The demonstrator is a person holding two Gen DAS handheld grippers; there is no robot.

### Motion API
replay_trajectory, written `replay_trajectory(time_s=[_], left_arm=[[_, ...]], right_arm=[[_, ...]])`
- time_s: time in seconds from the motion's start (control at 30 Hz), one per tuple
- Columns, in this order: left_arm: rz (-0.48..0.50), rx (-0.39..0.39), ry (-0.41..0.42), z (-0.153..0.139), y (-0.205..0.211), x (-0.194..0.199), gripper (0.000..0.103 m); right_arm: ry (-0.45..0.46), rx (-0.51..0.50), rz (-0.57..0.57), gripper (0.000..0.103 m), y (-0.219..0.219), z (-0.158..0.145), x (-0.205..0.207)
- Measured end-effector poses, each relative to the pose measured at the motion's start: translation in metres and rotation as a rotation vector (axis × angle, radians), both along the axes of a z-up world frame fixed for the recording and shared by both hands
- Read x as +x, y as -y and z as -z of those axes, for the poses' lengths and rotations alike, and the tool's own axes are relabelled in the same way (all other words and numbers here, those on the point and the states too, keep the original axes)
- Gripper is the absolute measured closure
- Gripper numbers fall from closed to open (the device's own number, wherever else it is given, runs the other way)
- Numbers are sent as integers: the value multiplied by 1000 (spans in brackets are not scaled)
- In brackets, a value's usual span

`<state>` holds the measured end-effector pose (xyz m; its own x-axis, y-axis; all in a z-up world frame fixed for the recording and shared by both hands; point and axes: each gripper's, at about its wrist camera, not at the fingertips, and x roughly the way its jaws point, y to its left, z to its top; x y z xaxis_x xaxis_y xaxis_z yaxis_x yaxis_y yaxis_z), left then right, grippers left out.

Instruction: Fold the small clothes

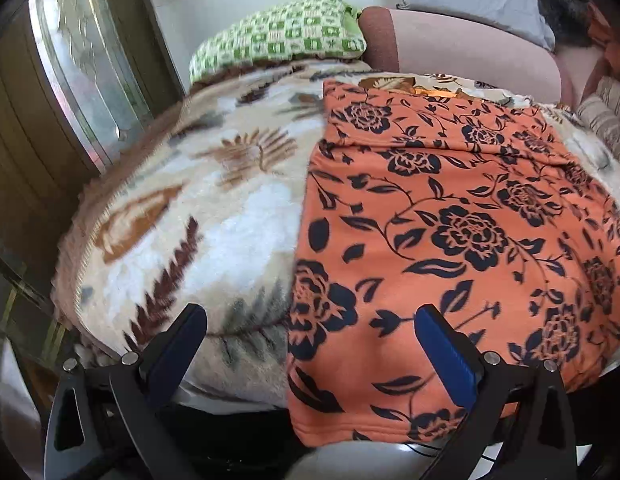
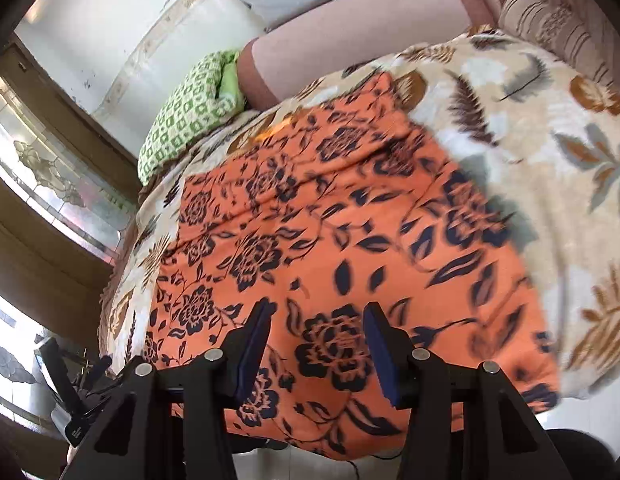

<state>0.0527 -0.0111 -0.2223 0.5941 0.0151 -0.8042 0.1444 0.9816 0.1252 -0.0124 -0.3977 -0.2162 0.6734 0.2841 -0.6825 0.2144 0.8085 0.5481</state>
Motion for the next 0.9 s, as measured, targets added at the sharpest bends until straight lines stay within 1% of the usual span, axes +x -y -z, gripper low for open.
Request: replay_trajectory(time_s=[0.1, 0.17, 0.23, 0.3, 0.43, 0.53, 0.6, 0.63, 0.7, 0.73, 0.8, 0.9], left_arm=[[-61, -93, -90, 9, -21, 9, 0], [-128, -140, -124, 13, -40, 15, 0], [-188, -172, -142, 15, -59, 21, 0], [-221, -172, -157, 17, -70, 25, 0], [-208, -174, -207, 28, -72, 28, 0], [-174, -173, -241, 39, -63, 29, 0], [-131, -188, -284, 49, -54, 27, 1], [-114, -187, -296, 52, -50, 26, 3], [-75, -173, -308, 57, -43, 22, 19], [-56, -176, -312, 59, -41, 20, 22], [-31, -192, -300, 58, -39, 15, 33], [-8, -212, -292, 55, -39, 12, 44]], right_arm=[[-28, -8, 42, 49, 33, -10, -13], [-49, -5, 77, 48, 55, -12, -23], [-73, 9, 120, 45, 83, -13, -37], [-96, 33, 164, 45, 108, -8, -51], [-115, 92, 214, 45, 133, 8, -67], [-129, 133, 210, 45, 133, 21, -67], [-140, 135, 182, 45, 125, 26, -60], [-141, 133, 171, 45, 122, 27, -57], [-138, 133, 143, 45, 116, 28, -53], [-138, 131, 135, 45, 113, 28, -51], [-141, 121, 129, 45, 112, 28, -49], [-140, 121, 144, 45, 116, 28, -51]])
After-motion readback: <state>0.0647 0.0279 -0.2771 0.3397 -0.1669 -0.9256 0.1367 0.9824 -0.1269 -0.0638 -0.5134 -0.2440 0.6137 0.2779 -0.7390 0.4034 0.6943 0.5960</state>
